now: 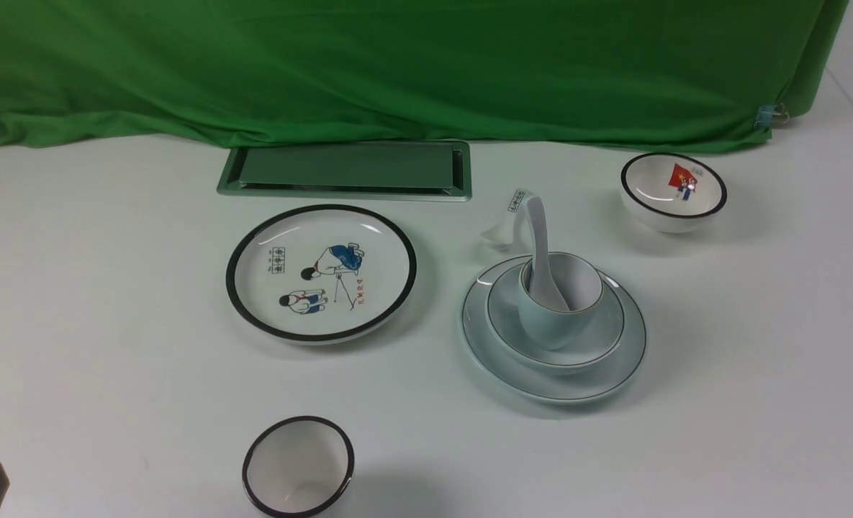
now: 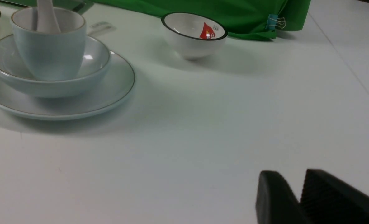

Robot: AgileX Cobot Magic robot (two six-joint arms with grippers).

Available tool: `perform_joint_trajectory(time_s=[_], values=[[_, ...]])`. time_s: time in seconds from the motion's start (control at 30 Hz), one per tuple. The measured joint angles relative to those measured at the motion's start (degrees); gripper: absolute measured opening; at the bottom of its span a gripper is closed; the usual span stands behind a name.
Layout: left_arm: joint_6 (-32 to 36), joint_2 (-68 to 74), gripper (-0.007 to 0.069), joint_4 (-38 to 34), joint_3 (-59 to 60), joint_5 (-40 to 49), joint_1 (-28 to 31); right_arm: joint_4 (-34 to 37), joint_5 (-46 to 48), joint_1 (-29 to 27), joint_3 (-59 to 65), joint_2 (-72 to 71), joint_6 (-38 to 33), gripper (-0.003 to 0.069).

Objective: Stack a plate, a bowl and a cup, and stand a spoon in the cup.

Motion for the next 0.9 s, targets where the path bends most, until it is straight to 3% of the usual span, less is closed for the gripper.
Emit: perform_joint_trajectory(time_s=[0.9], values=[[0.16, 0.0, -0.0029, 0.66, 0.0, 0.0, 0.0, 0.0, 0.0, 0.0, 0.0, 0.0, 0.0, 0.0223]])
